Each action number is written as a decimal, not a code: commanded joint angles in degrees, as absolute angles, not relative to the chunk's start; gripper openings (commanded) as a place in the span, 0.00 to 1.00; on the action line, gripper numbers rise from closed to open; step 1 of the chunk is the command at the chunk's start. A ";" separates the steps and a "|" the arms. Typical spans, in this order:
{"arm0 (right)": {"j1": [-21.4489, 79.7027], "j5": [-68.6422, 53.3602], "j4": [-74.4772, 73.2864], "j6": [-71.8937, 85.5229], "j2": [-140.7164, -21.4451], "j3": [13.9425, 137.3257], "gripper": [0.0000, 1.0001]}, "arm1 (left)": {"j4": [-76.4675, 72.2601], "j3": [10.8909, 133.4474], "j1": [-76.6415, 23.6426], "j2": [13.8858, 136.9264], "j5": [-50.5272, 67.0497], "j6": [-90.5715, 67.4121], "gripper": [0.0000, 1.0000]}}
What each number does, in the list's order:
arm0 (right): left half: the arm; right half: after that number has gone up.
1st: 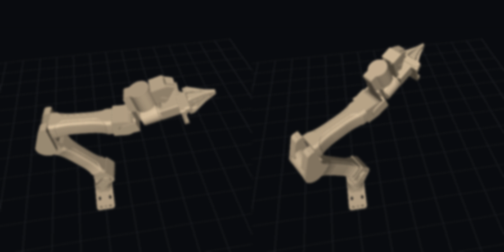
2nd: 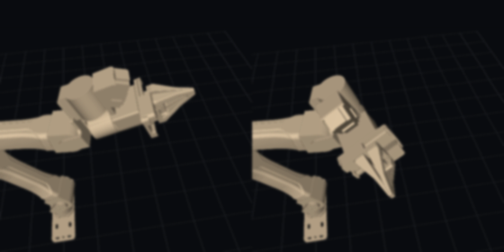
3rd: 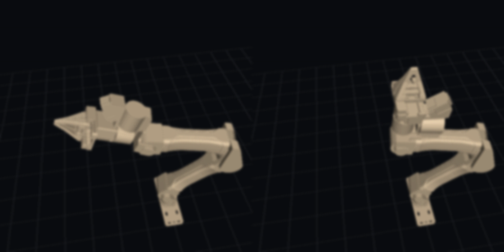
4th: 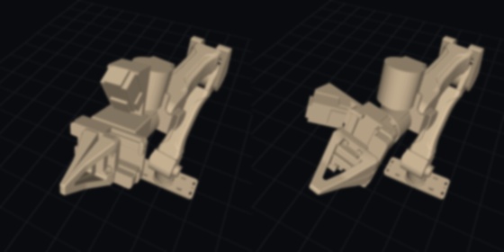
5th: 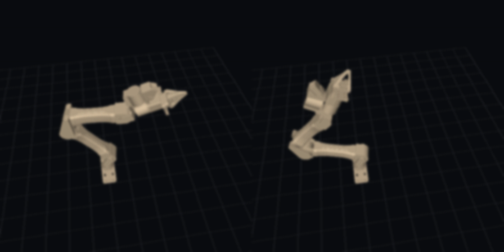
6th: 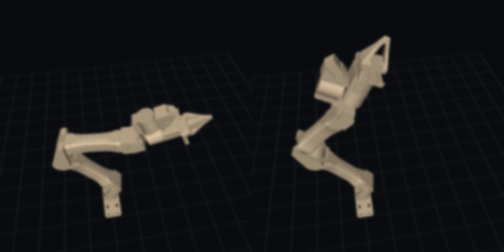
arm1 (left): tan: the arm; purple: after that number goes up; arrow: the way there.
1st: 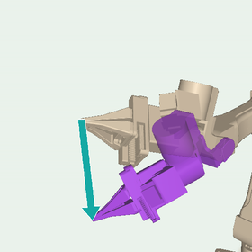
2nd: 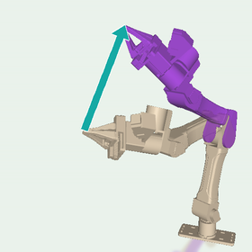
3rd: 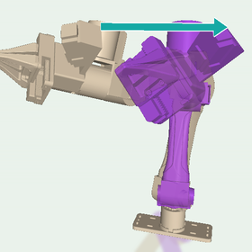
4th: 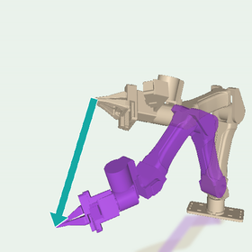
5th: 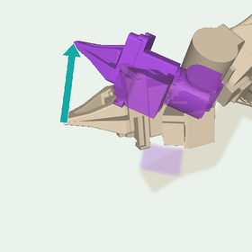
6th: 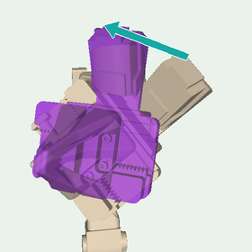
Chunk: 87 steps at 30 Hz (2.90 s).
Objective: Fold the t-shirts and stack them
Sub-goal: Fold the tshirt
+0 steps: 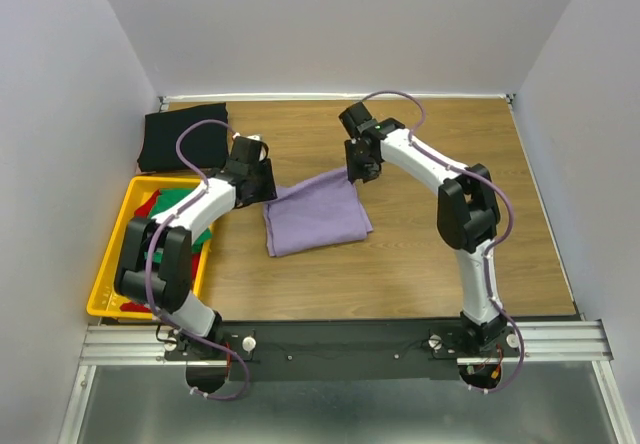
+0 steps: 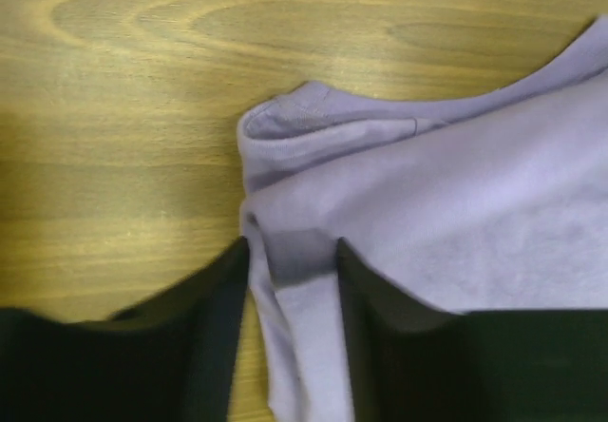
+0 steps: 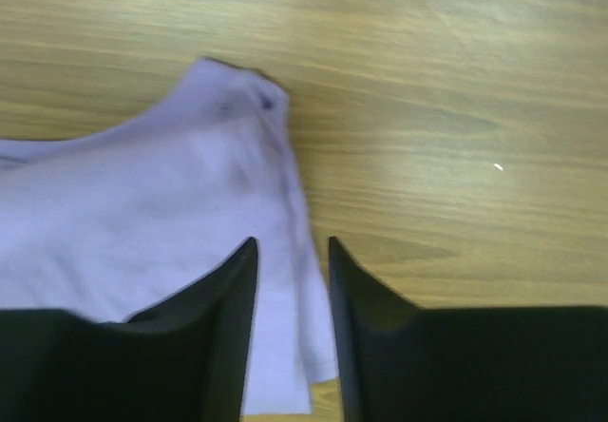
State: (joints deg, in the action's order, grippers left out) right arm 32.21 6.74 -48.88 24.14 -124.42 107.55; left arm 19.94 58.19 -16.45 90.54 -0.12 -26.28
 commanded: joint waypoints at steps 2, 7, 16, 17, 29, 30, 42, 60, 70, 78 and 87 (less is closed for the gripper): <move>30.59 14.24 -42.30 26.71 -112.19 99.07 0.45 | 16.62 54.15 -16.08 77.19 -3.96 -26.98 0.62; 27.95 -5.48 -25.26 24.53 -100.12 83.17 0.44 | 9.07 45.20 -16.17 64.35 6.14 -30.40 0.58; 27.86 -37.15 8.66 31.89 -107.73 73.38 0.43 | -11.40 36.90 -16.17 72.83 13.10 -39.19 0.23; 27.77 -37.96 10.53 32.77 -109.41 73.82 0.43 | -12.38 37.61 -16.00 74.78 12.83 -39.29 0.22; 20.75 -41.58 25.31 42.62 -132.44 81.83 0.43 | -18.19 51.68 -7.82 104.14 16.87 -41.13 0.16; 20.13 -41.05 25.40 43.06 -133.32 81.39 0.43 | -18.19 52.11 -7.65 104.85 17.14 -41.31 0.16; 15.12 -52.02 30.84 48.41 -120.16 71.91 0.52 | -18.46 51.42 -5.71 96.61 21.00 -43.59 0.43; 18.81 -55.73 47.29 53.98 -112.67 37.98 0.61 | -25.05 20.57 -26.37 78.39 13.01 -57.22 0.26; 14.15 -56.86 46.15 52.89 -109.26 33.13 0.62 | -21.05 14.58 -22.15 67.98 11.35 -59.60 0.24; 25.82 -51.16 46.23 61.25 -102.48 41.47 0.66 | -1.86 24.50 -22.15 47.13 0.54 -49.14 0.52; 36.12 -42.90 47.19 64.51 -115.55 50.01 0.66 | 8.43 31.28 -22.06 37.89 -12.74 -37.99 0.78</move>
